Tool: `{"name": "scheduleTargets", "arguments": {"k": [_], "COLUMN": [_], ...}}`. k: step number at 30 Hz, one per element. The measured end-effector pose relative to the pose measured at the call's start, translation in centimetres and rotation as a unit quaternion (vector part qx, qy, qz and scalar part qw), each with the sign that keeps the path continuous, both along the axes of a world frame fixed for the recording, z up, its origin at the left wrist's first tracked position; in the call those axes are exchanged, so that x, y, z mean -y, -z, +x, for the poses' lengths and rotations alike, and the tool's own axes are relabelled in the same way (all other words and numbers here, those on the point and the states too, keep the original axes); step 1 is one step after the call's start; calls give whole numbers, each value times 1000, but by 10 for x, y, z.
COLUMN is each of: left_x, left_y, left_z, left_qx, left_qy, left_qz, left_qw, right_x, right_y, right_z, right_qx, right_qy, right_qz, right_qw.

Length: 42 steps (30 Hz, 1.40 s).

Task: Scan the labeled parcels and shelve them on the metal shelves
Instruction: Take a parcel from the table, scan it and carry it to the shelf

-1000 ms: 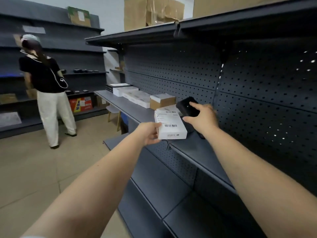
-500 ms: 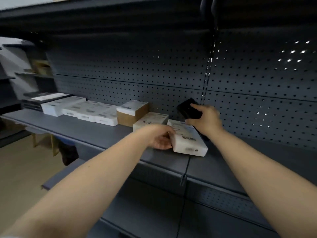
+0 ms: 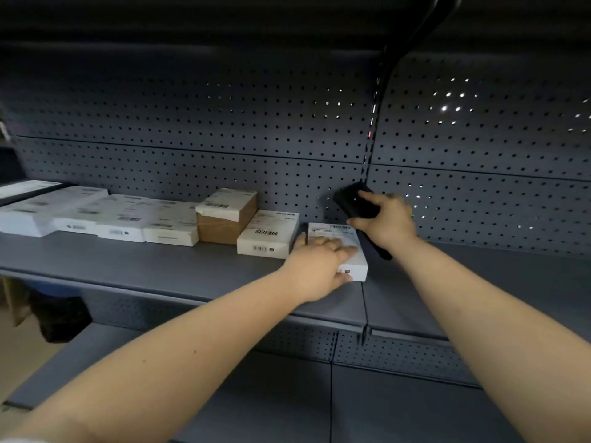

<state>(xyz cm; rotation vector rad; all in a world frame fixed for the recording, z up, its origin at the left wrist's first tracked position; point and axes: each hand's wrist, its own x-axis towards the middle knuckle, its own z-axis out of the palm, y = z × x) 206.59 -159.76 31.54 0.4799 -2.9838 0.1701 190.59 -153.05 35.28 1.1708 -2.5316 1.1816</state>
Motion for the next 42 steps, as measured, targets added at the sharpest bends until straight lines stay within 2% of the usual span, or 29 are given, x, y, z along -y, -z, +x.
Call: {"name": "scheduleTargets", "arguments": {"k": [3, 11, 16, 21, 25, 29, 32, 42], "left_x": [18, 45, 33, -25, -65, -127, -196, -486], "left_y": [-1, -6, -30, -48, -50, -52, -50, -26], "left_z": [3, 4, -10, -71, -135, -191, -227, -325], "left_qx": [5, 23, 67, -7, -28, -54, -57, -79], "left_qy": [-23, -34, -58, 72, 89, 110, 142, 257], "left_qz": [-27, 19, 49, -49, -33, 1, -18, -13], "left_qw": [999, 999, 995, 996, 995, 992, 988, 963], "right_x": [-2, -5, -26, -80, -146, -231, -305, -594], "right_y": [3, 17, 14, 4, -5, -14, -13, 3], "right_z": [-4, -2, -15, -43, -72, -97, -114, -166], "right_qx": [1, 16, 4, -11, -14, -2, -2, 4], "right_qy": [14, 29, 54, 115, 191, 261, 315, 453], "right_qz": [2, 19, 36, 47, 56, 40, 43, 21], "right_qw": [1000, 999, 998, 992, 980, 965, 948, 892]}}
